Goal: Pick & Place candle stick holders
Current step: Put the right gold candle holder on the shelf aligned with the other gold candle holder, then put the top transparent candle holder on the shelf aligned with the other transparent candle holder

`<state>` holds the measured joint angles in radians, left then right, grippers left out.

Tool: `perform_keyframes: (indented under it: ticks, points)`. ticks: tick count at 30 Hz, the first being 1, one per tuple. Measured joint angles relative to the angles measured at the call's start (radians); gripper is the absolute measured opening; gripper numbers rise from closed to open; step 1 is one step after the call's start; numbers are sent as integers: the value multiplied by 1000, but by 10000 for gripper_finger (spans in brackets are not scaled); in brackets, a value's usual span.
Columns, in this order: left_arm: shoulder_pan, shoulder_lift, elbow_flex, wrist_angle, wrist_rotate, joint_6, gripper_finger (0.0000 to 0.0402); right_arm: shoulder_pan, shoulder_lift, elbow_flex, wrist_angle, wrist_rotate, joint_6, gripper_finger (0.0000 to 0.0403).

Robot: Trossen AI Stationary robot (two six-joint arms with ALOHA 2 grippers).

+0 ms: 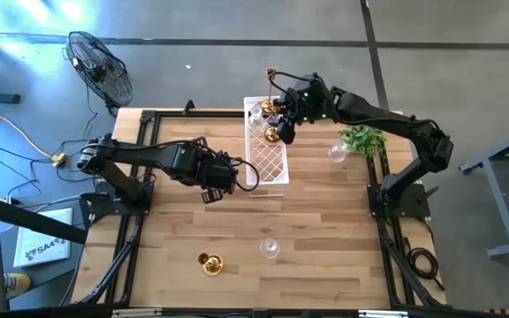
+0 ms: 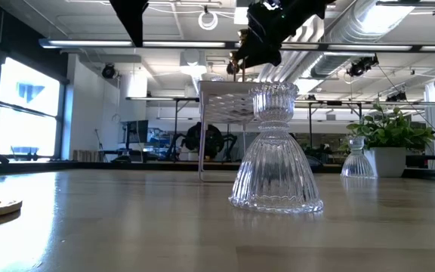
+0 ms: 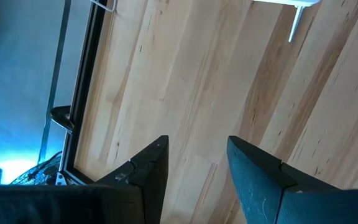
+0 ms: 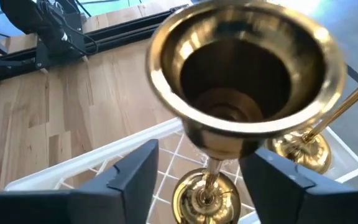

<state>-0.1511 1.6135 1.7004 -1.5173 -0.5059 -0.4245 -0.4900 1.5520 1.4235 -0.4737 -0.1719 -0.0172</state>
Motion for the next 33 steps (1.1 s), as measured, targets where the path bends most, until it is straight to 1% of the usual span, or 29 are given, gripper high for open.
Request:
perform_keyframes:
  ticks: [5, 10, 18, 22, 25, 30, 33]
  points:
    - [0, 0, 0, 0, 0, 0, 156, 0, 0, 0, -38, 9, 13, 242]
    - [0, 0, 0, 0, 0, 0, 156, 0, -22, 0, -87, 62, -10, 250]
    - [0, 0, 0, -3, 0, 0, 156, 1, -90, 0, -142, 21, -25, 250]
    - [0, 0, 0, -8, -1, 0, 156, 7, -137, 0, -231, 20, -25, 250]
    - [0, 0, 0, -37, 23, -1, 156, 23, -178, 0, -314, 20, -25, 250]
    - [0, 0, 0, -54, 47, -22, 156, 61, -238, 0, -486, 22, -2, 250]
    - [0, 0, 0, -54, 47, -22, 156, 80, -256, 0, -604, 65, 40, 250]
